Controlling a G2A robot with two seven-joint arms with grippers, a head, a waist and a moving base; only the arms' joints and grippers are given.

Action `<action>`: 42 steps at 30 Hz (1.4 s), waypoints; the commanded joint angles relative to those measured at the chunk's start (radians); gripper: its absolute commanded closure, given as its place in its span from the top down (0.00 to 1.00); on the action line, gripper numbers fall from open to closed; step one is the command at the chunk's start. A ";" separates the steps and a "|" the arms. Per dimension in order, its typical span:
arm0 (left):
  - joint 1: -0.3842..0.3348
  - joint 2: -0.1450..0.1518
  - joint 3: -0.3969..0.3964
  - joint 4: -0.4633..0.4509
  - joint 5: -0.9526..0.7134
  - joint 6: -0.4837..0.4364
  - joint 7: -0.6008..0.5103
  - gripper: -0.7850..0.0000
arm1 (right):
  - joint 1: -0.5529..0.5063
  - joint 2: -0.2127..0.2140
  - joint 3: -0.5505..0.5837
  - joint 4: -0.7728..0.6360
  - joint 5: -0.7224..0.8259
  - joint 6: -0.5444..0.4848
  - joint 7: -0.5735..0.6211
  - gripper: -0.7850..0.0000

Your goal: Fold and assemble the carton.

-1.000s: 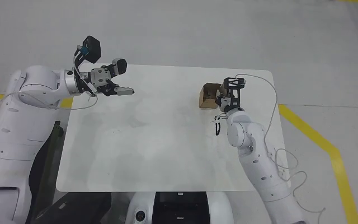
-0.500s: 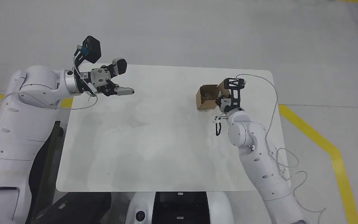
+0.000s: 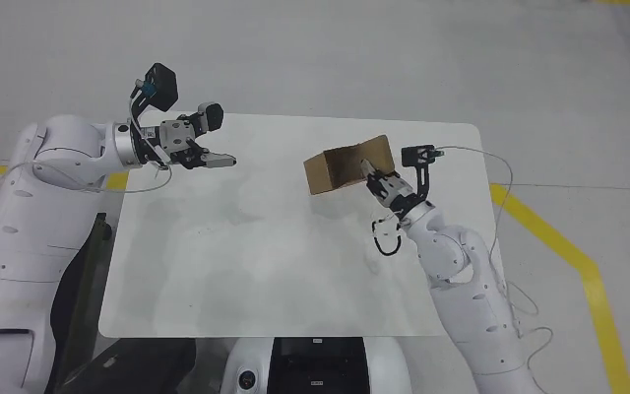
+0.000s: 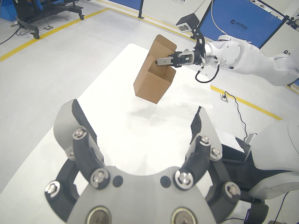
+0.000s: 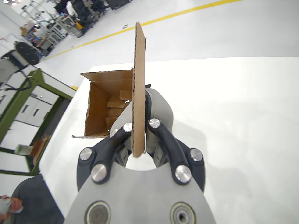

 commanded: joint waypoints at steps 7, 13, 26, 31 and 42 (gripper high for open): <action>0.000 0.000 0.000 0.000 0.000 0.000 0.000 1.00 | -0.070 0.015 0.034 -0.038 0.178 -0.181 0.034 0.00; 0.000 0.000 0.000 0.000 0.000 0.000 0.000 1.00 | -0.132 0.025 0.067 -0.082 0.226 -0.211 0.011 0.00; 0.000 0.000 0.000 0.000 0.000 0.000 0.000 1.00 | -0.132 0.025 0.067 -0.082 0.226 -0.211 0.011 0.00; 0.000 0.000 0.000 0.000 0.000 0.000 0.000 1.00 | -0.132 0.025 0.067 -0.082 0.226 -0.211 0.011 0.00; 0.000 0.000 0.000 0.000 0.000 0.000 0.000 1.00 | -0.117 0.031 0.084 -0.052 0.688 -0.044 0.209 0.00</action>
